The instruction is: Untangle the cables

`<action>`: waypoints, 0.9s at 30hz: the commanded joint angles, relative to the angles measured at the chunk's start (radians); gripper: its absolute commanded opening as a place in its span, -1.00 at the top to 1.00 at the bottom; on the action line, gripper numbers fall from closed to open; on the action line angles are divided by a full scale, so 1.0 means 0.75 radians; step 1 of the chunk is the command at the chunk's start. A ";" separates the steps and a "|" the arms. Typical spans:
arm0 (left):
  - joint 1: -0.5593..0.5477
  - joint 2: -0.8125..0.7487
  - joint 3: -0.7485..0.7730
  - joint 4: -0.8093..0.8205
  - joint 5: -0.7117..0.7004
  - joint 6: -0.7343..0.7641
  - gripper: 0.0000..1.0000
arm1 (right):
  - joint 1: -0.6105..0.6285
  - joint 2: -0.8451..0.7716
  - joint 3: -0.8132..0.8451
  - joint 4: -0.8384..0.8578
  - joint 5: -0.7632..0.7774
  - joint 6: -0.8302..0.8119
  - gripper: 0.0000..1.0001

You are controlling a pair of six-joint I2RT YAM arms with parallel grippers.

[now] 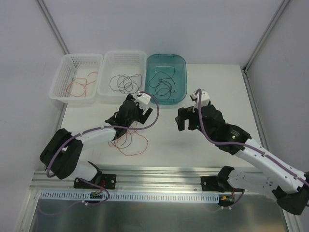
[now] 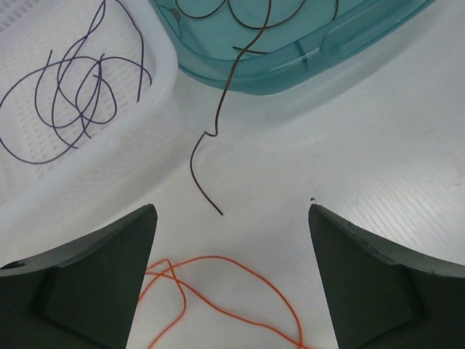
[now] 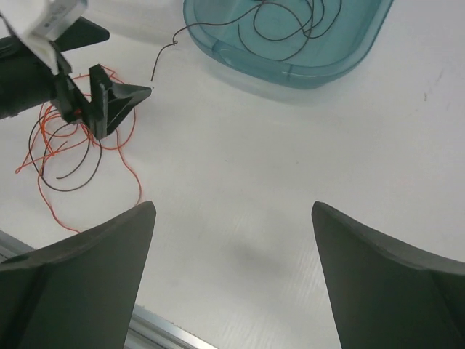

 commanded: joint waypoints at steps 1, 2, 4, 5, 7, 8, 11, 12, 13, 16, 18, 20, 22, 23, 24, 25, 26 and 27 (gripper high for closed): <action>0.020 0.127 -0.022 0.402 0.024 0.157 -0.70 | -0.011 -0.181 -0.056 -0.039 0.065 -0.084 -0.87; 0.020 0.158 -0.026 0.439 0.026 0.163 -0.68 | -0.013 -0.210 -0.070 -0.041 0.067 -0.090 -0.87; 0.020 0.247 -0.020 0.531 0.008 0.178 -0.63 | -0.013 -0.253 -0.113 -0.039 0.079 -0.101 -0.87; 0.020 0.272 -0.020 0.572 -0.017 0.174 -0.55 | -0.017 -0.288 -0.124 -0.039 0.105 -0.113 -0.87; 0.020 0.341 -0.006 0.638 -0.023 0.196 -0.37 | -0.017 -0.312 -0.146 -0.045 0.142 -0.129 -0.88; 0.020 0.366 0.013 0.634 -0.050 0.200 -0.34 | -0.021 -0.327 -0.148 -0.055 0.151 -0.144 -0.88; 0.018 0.444 0.080 0.642 -0.076 0.210 -0.27 | -0.025 -0.347 -0.144 -0.074 0.165 -0.168 -0.88; 0.020 0.458 0.102 0.652 -0.091 0.212 -0.22 | -0.027 -0.362 -0.142 -0.076 0.165 -0.174 -0.88; 0.020 0.491 0.111 0.663 -0.097 0.217 -0.19 | -0.029 -0.370 -0.144 -0.078 0.169 -0.178 -0.88; 0.020 0.550 0.142 0.712 -0.148 0.215 -0.07 | -0.033 -0.394 -0.150 -0.084 0.171 -0.185 -0.88; 0.016 0.575 0.164 0.738 -0.166 0.223 -0.02 | -0.035 -0.409 -0.154 -0.084 0.173 -0.187 -0.88; 0.016 0.595 0.193 0.738 -0.166 0.227 0.03 | -0.037 -0.415 -0.156 -0.088 0.175 -0.189 -0.88; 0.016 0.616 0.213 0.728 -0.177 0.233 0.18 | -0.041 -0.421 -0.156 -0.094 0.179 -0.189 -0.88; 0.016 0.620 0.223 0.720 -0.181 0.229 0.24 | -0.041 -0.423 -0.158 -0.102 0.181 -0.189 -0.88; 0.014 0.620 0.231 0.714 -0.181 0.231 0.31 | -0.041 -0.425 -0.154 -0.106 0.183 -0.189 -0.88; 0.014 0.620 0.226 0.714 -0.179 0.229 0.44 | -0.039 -0.431 -0.156 -0.106 0.191 -0.189 -0.88; 0.014 0.614 0.215 0.712 -0.165 0.229 0.67 | -0.041 -0.433 -0.158 -0.110 0.194 -0.187 -0.88; 0.016 0.606 0.209 0.714 -0.160 0.227 0.77 | -0.044 -0.435 -0.158 -0.112 0.196 -0.187 -0.88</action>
